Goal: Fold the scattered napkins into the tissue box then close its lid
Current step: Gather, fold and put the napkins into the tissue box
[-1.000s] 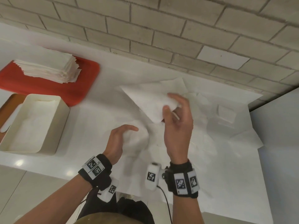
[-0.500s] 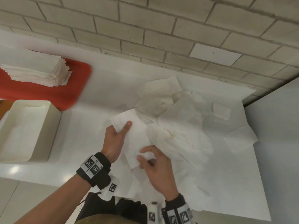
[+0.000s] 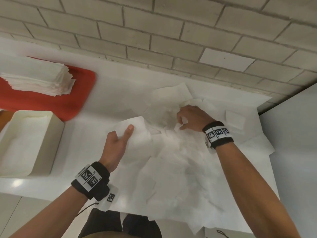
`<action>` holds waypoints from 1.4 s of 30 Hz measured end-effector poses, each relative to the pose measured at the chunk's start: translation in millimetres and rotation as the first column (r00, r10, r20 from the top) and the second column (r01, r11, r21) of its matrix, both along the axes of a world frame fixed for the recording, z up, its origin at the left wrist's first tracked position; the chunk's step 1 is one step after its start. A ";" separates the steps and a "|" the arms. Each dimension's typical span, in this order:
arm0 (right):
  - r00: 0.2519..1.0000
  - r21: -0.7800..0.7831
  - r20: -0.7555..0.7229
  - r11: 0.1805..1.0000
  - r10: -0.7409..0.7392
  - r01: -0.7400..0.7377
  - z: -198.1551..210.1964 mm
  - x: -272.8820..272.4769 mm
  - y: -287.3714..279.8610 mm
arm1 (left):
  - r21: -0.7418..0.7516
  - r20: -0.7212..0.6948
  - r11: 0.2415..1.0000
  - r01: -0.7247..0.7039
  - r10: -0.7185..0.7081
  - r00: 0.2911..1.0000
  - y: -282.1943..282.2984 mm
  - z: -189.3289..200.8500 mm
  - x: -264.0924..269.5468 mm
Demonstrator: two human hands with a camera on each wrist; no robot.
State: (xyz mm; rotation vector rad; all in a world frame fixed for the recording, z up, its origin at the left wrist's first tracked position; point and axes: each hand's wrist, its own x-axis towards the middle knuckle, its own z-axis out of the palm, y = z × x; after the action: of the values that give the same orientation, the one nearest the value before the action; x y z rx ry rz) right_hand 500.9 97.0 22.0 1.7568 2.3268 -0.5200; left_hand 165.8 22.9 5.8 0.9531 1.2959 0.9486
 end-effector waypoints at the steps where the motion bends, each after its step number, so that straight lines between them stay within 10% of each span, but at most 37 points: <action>1: 0.997 0.018 -0.060 0.999 -0.040 0.041 9.9 -0.2 -6.0 | -0.001 0.026 1.000 -0.008 0.008 1.000 1.4 0.2 -1.8; 5: 0.877 -0.032 -0.432 0.976 -0.210 0.218 63.9 -15.2 -48.6 | 0.013 -0.022 1.000 -0.006 0.007 1.000 6.6 1.7 -4.6; 10: 0.298 -0.161 -0.900 0.878 -0.319 0.451 74.6 -86.3 -104.6 | 0.060 -0.042 0.997 0.038 -0.036 0.998 4.6 7.7 5.8; 12: 0.186 -0.212 -0.907 0.790 -0.379 0.575 53.2 -119.4 -113.3 | 0.067 -0.028 0.996 0.055 -0.054 0.998 1.9 14.9 14.5; 21: 0.419 -0.044 -0.804 0.746 -0.421 0.664 17.2 -175.1 -121.7 | -0.186 0.402 0.979 0.080 0.001 0.916 -5.6 23.9 16.6; 25: 0.539 0.039 -0.775 0.826 -0.331 0.563 22.5 -191.4 -124.9 | -0.011 0.188 0.998 0.059 -0.055 0.981 -11.4 32.1 5.9; 29: 0.427 0.111 -0.865 0.730 -0.263 0.675 24.6 -223.0 -129.1 | 0.088 0.072 0.996 -0.026 0.020 0.997 -13.2 43.5 -25.1; 38: 0.069 -0.189 -0.966 0.860 -0.250 0.475 33.3 -378.7 -140.6 | 0.207 -0.054 0.976 -0.073 0.085 0.995 13.6 95.9 -189.6; 42: 0.112 -0.202 -0.956 0.882 -0.273 0.426 33.3 -442.8 -124.4 | 0.241 -0.119 0.970 -0.039 0.069 0.991 33.4 100.9 -259.0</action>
State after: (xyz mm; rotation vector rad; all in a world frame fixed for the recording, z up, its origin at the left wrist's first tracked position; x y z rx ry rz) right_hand 58.1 -27.3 55.2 2.5076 2.4595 -2.2754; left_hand -93.2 56.3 106.7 1.1845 1.3394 1.1197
